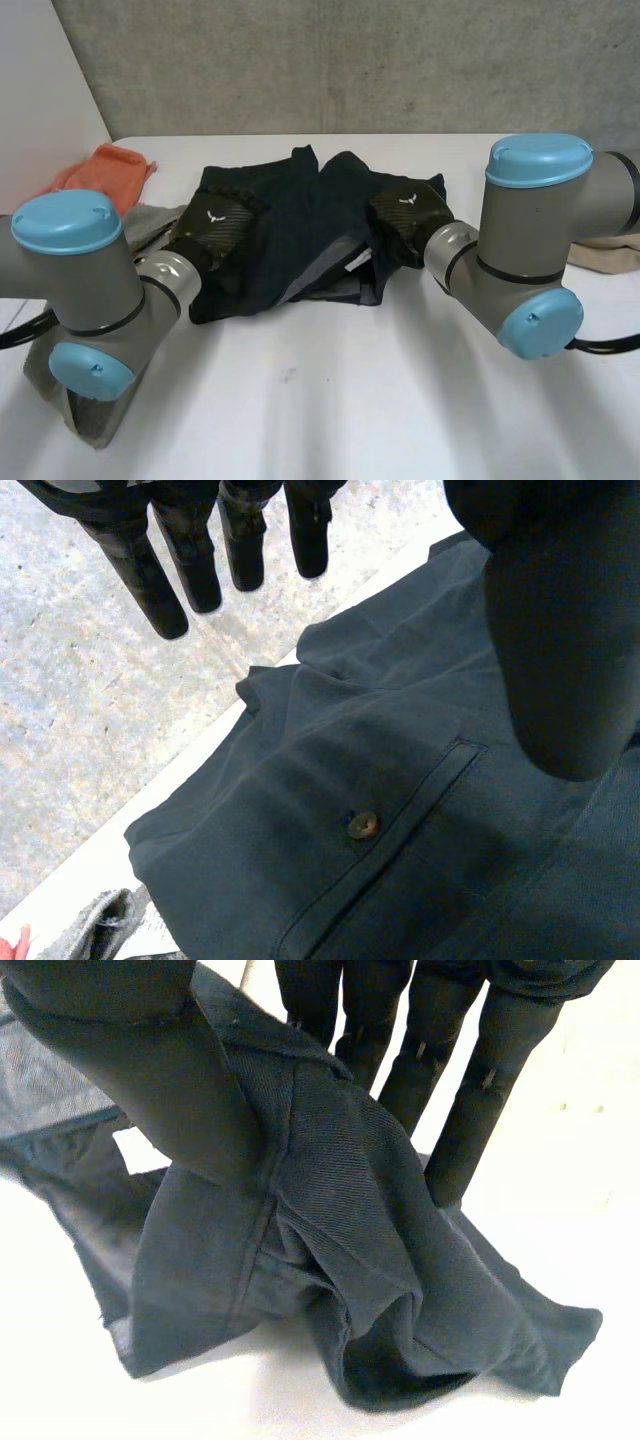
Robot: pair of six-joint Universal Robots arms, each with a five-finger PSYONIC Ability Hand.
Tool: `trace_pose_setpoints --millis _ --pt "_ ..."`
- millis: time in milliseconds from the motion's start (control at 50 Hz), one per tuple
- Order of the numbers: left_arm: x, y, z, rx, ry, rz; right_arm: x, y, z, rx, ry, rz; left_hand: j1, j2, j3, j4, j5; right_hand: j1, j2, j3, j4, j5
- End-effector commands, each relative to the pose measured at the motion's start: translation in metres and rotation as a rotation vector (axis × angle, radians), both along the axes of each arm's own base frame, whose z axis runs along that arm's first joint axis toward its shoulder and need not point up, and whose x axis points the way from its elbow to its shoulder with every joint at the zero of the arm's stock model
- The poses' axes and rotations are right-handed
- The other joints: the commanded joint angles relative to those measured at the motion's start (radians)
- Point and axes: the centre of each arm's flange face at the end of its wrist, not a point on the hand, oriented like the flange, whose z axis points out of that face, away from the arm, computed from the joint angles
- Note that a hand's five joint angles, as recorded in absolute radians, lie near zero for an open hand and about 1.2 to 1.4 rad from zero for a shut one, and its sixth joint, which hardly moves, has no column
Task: Fold the laundry.
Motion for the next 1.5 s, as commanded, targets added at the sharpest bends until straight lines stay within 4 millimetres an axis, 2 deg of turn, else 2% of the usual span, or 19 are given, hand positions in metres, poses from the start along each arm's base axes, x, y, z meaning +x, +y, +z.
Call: trace_pose_setpoints --millis 20,100,180,260,340,460,480,500,540,580,620,700,820,880,1040,1120,1220,1440,1500 --pt "0.004 -0.006 0.005 -0.018 -0.004 -0.009 -0.016 0.000 -0.003 0.066 0.015 -0.046 -0.025 -0.045 -0.044 -0.039 -0.051 0.274 0.226 0.232 0.234 0.245" --pt "0.008 -0.010 0.010 -0.030 0.003 0.003 -0.031 -0.014 -0.005 0.035 0.078 -0.082 -0.025 -0.045 -0.044 -0.039 -0.051 0.274 0.226 0.232 0.234 0.245" --pt "0.012 -0.014 0.014 -0.037 0.010 0.012 -0.053 -0.042 -0.008 -0.058 0.203 -0.116 -0.025 -0.045 -0.044 -0.039 -0.051 0.274 0.226 0.232 0.234 0.245" --pt "0.015 -0.016 0.016 -0.035 0.018 0.018 -0.080 -0.099 -0.010 -0.279 0.379 -0.187 -0.025 -0.045 -0.044 -0.039 -0.051 0.274 0.226 0.232 0.234 0.245" --pt "0.014 -0.016 0.017 -0.038 0.022 0.013 -0.090 -0.142 -0.009 -0.484 0.436 -0.246 -0.025 -0.045 -0.044 -0.039 -0.051 0.274 0.226 0.232 0.234 0.245" --pt "0.009 -0.010 0.016 -0.036 0.020 -0.001 -0.092 -0.181 -0.006 -0.720 0.373 -0.314 -0.025 -0.045 -0.044 -0.039 -0.051 0.274 0.226 0.232 0.234 0.245" --pt "0.008 -0.010 0.016 -0.034 0.020 -0.003 -0.093 -0.184 -0.004 -0.751 0.357 -0.327 -0.025 -0.045 -0.044 -0.039 -0.051 0.222 0.174 0.179 0.181 0.192" --pt "0.008 -0.008 0.016 -0.034 0.019 -0.004 -0.093 -0.189 -0.004 -0.789 0.332 -0.342 -0.025 -0.045 -0.044 -0.039 -0.051 -0.206 -0.254 -0.249 -0.247 -0.236" --pt "0.008 -0.008 0.016 -0.034 0.019 -0.004 -0.091 -0.190 -0.003 -0.816 0.296 -0.356 -0.025 -0.045 -0.044 -0.039 -0.051 -0.573 -0.621 -0.616 -0.614 -0.603" --pt "0.008 -0.008 0.017 -0.036 0.020 -0.004 -0.086 -0.186 -0.004 -0.806 0.250 -0.356 -0.025 -0.045 -0.044 -0.039 -0.051 -0.947 -0.995 -0.990 -0.988 -0.977" --pt "0.008 -0.009 0.018 -0.038 0.022 -0.003 -0.083 -0.179 -0.005 -0.775 0.235 -0.352 -0.025 -0.045 -0.044 -0.039 -0.051 -0.947 -0.995 -0.990 -0.988 -0.977" --pt "0.009 -0.009 0.022 -0.047 0.028 -0.004 -0.081 -0.156 0.019 -0.702 0.207 -0.369 -0.025 -0.045 -0.044 -0.039 -0.051 -0.947 -0.995 -0.990 -0.988 -0.977" --pt "0.009 -0.010 0.022 -0.047 0.033 -0.003 -0.085 -0.095 0.062 -0.449 0.178 -0.443 -0.025 -0.045 -0.044 -0.039 -0.051 -0.947 -0.995 -0.990 -0.988 -0.977" --pt "0.008 -0.009 0.022 -0.047 0.033 -0.008 -0.083 -0.075 0.062 -0.333 0.139 -0.439 -0.025 -0.045 -0.044 -0.039 -0.051 -0.947 -0.995 -0.990 -0.988 -0.977" --pt "0.006 -0.007 0.022 -0.044 0.032 -0.012 -0.072 -0.017 0.012 0.146 0.040 -0.401 -0.025 -0.045 -0.044 -0.039 -0.051 -0.892 -0.940 -0.934 -0.932 -0.921" --pt "0.006 -0.007 0.022 -0.045 0.033 -0.012 -0.065 -0.007 -0.011 0.234 0.002 -0.409 -0.025 -0.045 -0.044 -0.039 -0.051 -0.816 -0.864 -0.859 -0.856 -0.846" --pt "0.007 -0.007 0.023 -0.047 0.034 -0.012 -0.058 -0.013 -0.040 0.208 -0.026 -0.440 -0.025 -0.045 -0.044 -0.039 -0.051 -0.637 -0.685 -0.679 -0.677 -0.666" --pt "0.007 -0.008 0.022 -0.045 0.033 -0.011 -0.046 -0.022 -0.068 0.185 -0.041 -0.438 -0.025 -0.045 -0.044 -0.039 -0.051 -0.536 -0.584 -0.579 -0.577 -0.566" --pt "0.007 -0.008 0.022 -0.045 0.033 -0.011 -0.045 -0.024 -0.072 0.184 -0.042 -0.438 -0.025 -0.045 -0.044 -0.039 -0.051 -0.285 -0.333 -0.328 -0.326 -0.315"
